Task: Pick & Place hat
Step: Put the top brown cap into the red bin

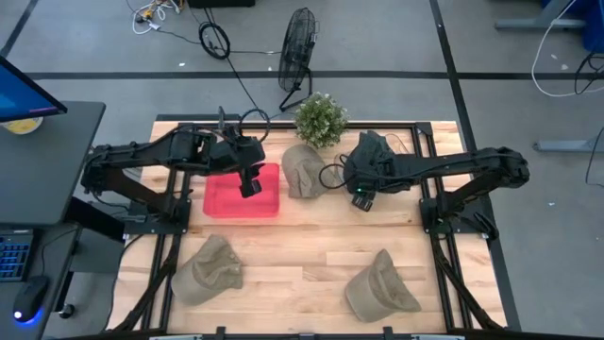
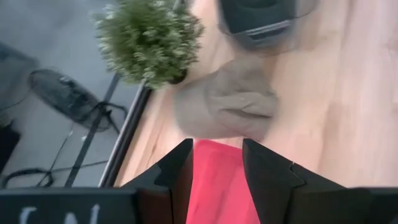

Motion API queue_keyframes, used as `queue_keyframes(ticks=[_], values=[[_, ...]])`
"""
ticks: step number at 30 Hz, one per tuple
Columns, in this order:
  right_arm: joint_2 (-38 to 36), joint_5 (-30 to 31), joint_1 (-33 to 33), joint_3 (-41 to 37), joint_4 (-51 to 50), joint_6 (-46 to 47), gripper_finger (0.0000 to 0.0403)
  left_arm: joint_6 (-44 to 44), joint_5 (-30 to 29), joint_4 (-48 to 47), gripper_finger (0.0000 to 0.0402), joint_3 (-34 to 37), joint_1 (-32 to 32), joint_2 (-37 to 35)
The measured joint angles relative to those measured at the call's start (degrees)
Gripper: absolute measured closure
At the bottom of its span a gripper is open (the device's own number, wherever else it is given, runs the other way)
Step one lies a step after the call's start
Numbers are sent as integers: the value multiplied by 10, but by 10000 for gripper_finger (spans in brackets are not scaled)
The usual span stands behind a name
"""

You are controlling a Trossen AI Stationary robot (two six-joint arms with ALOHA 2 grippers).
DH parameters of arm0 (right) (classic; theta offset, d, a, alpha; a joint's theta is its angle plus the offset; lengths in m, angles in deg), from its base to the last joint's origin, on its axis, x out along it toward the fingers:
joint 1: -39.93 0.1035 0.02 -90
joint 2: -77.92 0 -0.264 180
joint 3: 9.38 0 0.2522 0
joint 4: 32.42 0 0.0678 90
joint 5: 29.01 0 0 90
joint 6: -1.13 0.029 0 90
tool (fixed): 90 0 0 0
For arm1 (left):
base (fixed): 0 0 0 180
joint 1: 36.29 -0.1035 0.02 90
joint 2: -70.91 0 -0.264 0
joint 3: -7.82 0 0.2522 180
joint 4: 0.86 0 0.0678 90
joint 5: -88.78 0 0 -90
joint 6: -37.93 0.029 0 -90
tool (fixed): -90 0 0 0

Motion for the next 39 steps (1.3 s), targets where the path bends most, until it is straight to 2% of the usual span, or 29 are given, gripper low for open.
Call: queue_keyframes(ticks=[7, 14, 18, 21, 39], values=[[0, 1, 62, 53, 2, 15, 203, 48, 58, 118, 259, 97, -49, 0], [0, 1, 113, 57, 19, 27, 206, 44, 90, 377, 259, 247, -86, 0], [0, 1, 123, 57, 32, 27, 206, 40, 146, 491, 259, 303, -111, 18], [0, 1, 124, 57, 42, 27, 206, 39, 163, 546, 259, 315, -122, 48], [0, 1, 124, 57, 49, 27, 206, 3, 165, 701, 259, 316, -175, 243]])
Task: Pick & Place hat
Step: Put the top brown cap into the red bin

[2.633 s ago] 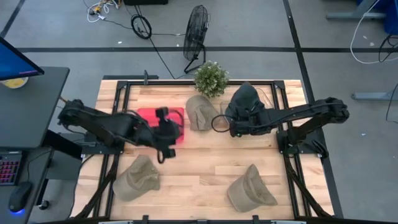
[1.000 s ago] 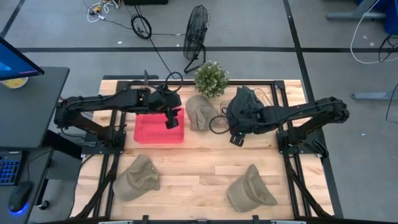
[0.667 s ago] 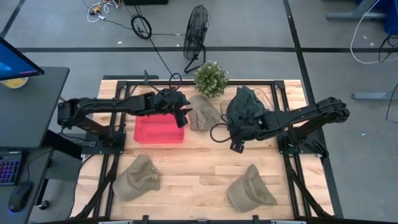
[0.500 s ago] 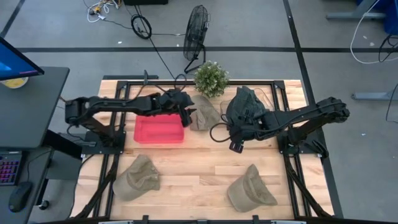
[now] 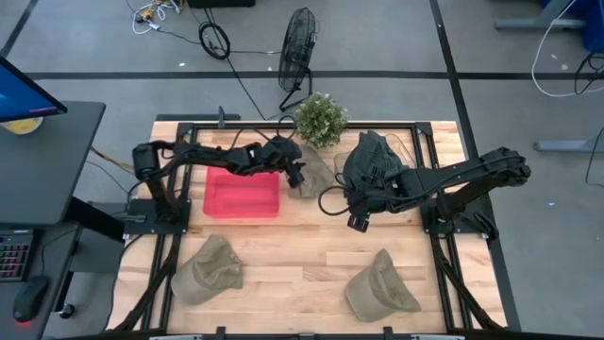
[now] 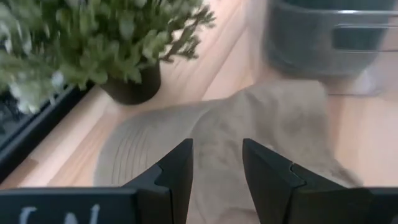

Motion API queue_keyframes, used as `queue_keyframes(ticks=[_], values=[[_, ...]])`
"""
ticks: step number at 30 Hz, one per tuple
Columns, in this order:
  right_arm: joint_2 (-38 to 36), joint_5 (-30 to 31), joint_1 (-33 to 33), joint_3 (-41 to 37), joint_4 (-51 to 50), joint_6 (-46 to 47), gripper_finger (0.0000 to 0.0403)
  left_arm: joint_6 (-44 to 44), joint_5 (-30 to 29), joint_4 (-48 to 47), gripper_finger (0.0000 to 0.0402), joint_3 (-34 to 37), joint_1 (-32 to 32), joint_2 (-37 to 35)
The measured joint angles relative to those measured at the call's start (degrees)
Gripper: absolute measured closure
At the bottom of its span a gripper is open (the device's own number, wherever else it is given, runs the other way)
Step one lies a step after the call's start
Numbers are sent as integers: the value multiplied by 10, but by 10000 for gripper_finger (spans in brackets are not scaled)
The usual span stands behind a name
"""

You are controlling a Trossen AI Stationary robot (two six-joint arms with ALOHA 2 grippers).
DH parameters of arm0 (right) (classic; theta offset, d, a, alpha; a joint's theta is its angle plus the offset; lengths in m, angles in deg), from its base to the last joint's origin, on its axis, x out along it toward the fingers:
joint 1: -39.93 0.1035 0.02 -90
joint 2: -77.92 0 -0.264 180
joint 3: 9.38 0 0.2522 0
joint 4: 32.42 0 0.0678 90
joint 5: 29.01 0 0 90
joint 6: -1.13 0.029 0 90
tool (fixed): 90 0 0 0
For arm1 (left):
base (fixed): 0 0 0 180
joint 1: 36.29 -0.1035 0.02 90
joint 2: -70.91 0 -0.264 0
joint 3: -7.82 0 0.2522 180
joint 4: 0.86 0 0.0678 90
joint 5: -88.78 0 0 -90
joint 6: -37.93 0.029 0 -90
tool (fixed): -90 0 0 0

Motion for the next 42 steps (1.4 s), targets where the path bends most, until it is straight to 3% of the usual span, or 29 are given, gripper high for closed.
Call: queue_keyframes(ticks=[16, 19, 23, 27, 33, 42], values=[[0, 0, 0, 0, 2, 0, 206, -20, -1, 14, 263, -2, 7, 75], [0, 0, 0, 0, 2, 0, 206, -19, -2, 14, 291, -2, 7, 82], [0, 0, 0, 0, 3, 0, 206, -19, -3, 15, 374, -2, 7, 82], [0, 0, 0, 0, 3, 0, 206, -19, 0, 8, 392, -4, 7, 68], [0, 0, 0, 0, 3, 0, 206, -15, 1, -59, 397, -9, 21, -12], [0, 0, 0, 0, 6, 0, 206, 10, -5, -226, 398, -9, 65, -219]])
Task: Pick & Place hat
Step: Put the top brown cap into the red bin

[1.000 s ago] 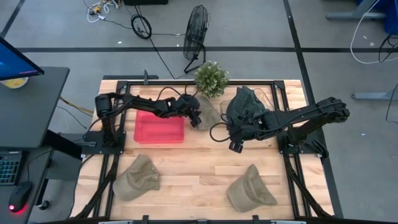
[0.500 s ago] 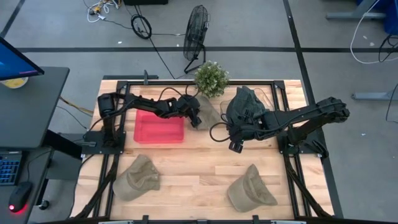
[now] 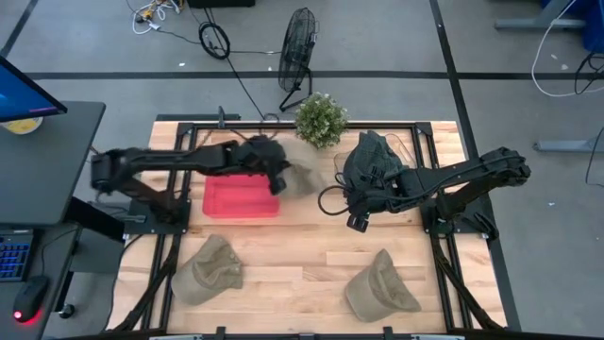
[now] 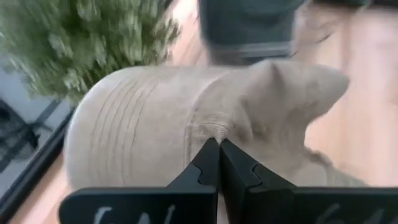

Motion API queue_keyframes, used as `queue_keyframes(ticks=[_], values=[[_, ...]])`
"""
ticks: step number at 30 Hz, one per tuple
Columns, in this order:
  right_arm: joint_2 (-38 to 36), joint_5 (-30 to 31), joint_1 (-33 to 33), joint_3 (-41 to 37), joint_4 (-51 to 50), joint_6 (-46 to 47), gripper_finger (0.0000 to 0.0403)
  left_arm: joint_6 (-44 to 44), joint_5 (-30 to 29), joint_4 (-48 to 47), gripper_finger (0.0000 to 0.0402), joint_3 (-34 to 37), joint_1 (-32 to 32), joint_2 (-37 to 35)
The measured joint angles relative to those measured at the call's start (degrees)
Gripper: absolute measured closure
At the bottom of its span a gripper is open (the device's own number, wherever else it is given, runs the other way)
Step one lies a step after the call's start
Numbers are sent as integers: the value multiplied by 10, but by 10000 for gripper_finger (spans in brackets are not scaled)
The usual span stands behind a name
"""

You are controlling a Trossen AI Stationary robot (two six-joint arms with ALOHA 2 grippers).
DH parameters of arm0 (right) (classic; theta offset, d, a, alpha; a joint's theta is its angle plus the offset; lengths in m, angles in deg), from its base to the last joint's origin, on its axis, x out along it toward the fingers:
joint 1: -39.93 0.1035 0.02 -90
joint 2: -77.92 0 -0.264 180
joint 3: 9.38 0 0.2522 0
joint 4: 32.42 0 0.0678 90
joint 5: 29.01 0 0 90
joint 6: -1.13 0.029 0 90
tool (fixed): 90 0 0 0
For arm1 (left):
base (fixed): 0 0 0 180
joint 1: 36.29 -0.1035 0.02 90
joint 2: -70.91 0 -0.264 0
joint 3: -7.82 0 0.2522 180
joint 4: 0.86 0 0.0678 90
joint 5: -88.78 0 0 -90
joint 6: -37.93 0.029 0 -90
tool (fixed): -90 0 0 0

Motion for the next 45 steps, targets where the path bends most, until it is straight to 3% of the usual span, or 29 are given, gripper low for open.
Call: queue_keyframes(ticks=[8, 14, 18, 22, 26, 31, 38, 45], values=[[0, 0, 0, 0, 5, 21, 206, -26, -34, -180, 398, 0, 48, -167], [0, 0, 0, 0, 9, 22, 206, -220, -88, -401, 398, 5, 88, -229], [0, 0, 0, 0, 12, 22, 206, -356, -148, -479, 398, 34, 114, -232], [0, 0, 0, 0, 13, 22, 206, -492, -185, -443, 394, 85, 127, -232], [0, 0, 0, 0, 13, 22, 206, -620, -237, -318, 387, 154, 130, -231], [0, 0, 0, 0, 12, 21, 206, -674, -245, -145, 388, 250, 130, -230], [0, 0, 0, 0, 12, 6, 206, -824, -282, -132, 388, 332, 130, -226], [0, 0, 0, 0, 12, -9, 206, -851, -288, -122, 388, 352, 135, -226]])
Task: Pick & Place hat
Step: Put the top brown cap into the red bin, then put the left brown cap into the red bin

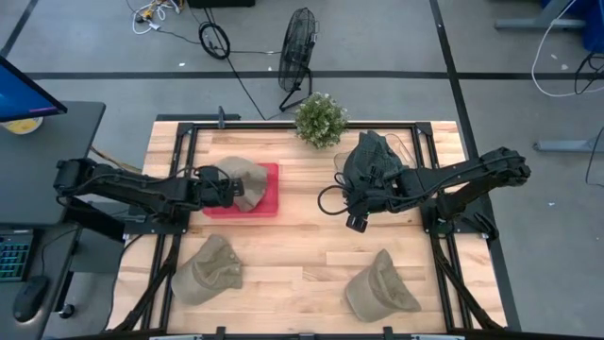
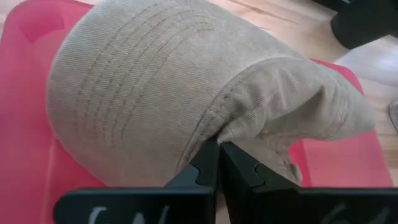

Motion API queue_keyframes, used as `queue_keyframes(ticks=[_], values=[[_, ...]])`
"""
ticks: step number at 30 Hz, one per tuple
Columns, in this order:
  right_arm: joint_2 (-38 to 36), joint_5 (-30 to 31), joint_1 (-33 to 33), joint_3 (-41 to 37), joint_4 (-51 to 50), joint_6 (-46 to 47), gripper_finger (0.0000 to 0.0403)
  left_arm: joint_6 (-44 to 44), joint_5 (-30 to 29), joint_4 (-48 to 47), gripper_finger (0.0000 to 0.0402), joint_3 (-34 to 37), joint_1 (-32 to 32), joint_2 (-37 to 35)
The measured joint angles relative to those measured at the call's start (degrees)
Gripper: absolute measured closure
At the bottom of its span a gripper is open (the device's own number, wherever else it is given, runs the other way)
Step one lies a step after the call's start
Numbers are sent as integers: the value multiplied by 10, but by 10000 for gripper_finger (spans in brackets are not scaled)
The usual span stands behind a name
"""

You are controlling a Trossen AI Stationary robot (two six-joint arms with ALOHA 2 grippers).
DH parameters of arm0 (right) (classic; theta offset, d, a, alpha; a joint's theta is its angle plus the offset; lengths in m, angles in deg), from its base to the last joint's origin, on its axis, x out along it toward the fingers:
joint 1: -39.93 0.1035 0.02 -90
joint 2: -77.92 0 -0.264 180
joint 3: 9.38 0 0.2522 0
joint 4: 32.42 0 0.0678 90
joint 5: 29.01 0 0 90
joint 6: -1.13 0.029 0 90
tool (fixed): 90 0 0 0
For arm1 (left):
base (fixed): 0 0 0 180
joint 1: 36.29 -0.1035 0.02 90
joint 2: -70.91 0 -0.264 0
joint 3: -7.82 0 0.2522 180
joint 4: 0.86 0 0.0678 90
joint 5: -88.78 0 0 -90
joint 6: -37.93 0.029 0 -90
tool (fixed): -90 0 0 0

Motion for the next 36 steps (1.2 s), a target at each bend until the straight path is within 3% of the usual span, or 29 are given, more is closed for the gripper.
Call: queue_keyframes(ticks=[9, 16, 20, 25, 29, 33, 36], values=[[0, -7, 1, 0, -1, 0, 206, 15, 20, 14, 371, 0, 0, 0], [0, -36, 2, 0, -4, 0, 206, 124, 31, 75, 325, -1, 3, 0], [0, -36, 2, 0, -4, 0, 206, 199, 45, 85, 312, -37, 13, -2], [0, -36, 2, 0, -4, 0, 206, 326, 109, 81, 310, -100, 29, -6], [0, -36, 2, 0, -4, 0, 206, 417, 201, 80, 310, -149, 49, -6], [0, -36, 2, 0, -4, 0, 206, 417, 285, 57, 310, -181, 84, -6], [0, -36, 2, 0, -4, 0, 206, 379, 303, 14, 313, -198, 122, -6]])
